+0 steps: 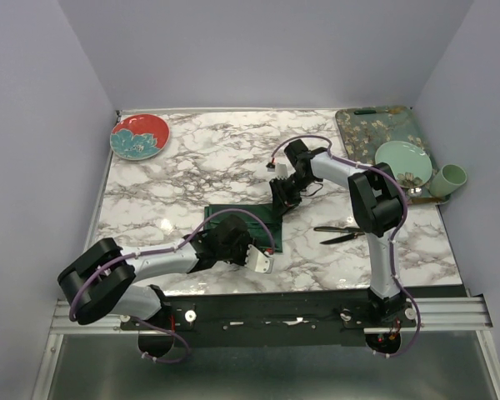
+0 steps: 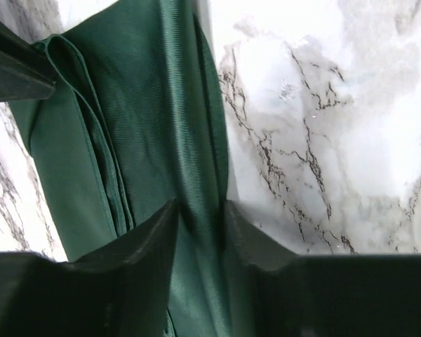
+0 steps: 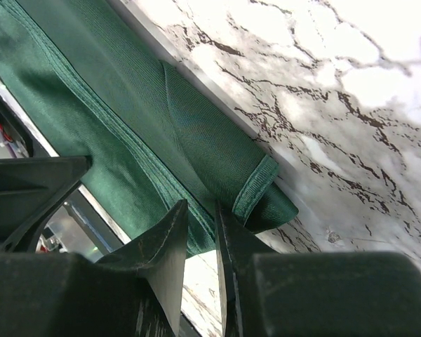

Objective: Fold the napkin into a case and place the utensils inside
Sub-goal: Pick up the 2/3-rectangle-folded napkin from the center of the board, then fold the 2/3-rectangle-folded napkin at the center of the board.

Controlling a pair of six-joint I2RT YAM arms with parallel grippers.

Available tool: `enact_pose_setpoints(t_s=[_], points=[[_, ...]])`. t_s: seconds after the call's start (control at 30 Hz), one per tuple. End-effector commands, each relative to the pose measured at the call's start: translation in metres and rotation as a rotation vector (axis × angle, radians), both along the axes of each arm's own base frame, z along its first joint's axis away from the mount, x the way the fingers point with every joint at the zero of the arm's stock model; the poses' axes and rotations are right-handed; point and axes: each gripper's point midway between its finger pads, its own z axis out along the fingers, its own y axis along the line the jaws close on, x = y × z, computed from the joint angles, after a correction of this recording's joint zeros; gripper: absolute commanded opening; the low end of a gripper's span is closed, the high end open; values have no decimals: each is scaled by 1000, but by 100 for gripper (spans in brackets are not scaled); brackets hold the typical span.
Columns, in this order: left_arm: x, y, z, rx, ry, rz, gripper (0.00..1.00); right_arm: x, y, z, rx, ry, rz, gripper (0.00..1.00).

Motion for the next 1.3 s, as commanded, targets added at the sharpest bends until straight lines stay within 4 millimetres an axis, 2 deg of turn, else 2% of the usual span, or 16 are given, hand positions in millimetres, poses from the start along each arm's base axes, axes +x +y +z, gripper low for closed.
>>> enact_pose_setpoints(t_s=[0.0,0.2,0.3,0.37,0.43,0.5,0.53,0.57,0.6,0.63,0.7,0.73,0.8,0.83,1.03,1.27], points=[[-11,10,-16,59,35,-26,32,-2,-20,-33,-126,-12,34,30],[-18,-1,2,22,117,-45,8,-1,-21,-33,-125,-28,49,30],[-14,-4,12,-1,198,-14,1,-1,-21,-33,-125,-34,55,30],[-14,-10,19,-11,283,-7,0,-1,-22,-34,-126,-37,60,30],[-1,-10,32,-41,338,34,0,-1,-22,-33,-125,-39,61,30],[4,-15,33,-69,428,67,0,-1,-22,-33,-124,-42,61,30],[16,-14,43,-86,451,94,0,-1,-22,-33,-122,-42,64,30],[20,-13,37,-80,496,117,0,0,-21,-32,-121,-44,64,30],[21,-16,40,-101,542,125,0,0,-21,-32,-122,-47,63,30],[33,-15,48,-119,563,152,0,1,-21,-31,-117,-49,65,30],[39,-15,42,-121,653,188,0,2,-20,-30,-114,-52,65,30],[45,-21,54,-154,692,185,0,2,-19,-29,-112,-53,66,30],[57,-16,49,-165,769,235,0,4,-18,-28,-110,-57,64,30],[61,-20,57,-188,806,229,0,4,-17,-28,-105,-57,65,30],[85,-14,53,-227,947,305,0,6,-16,-26,-102,-58,66,30],[106,-6,29,-257,1145,466,1,7,-15,-24,-92,-67,79,30]])
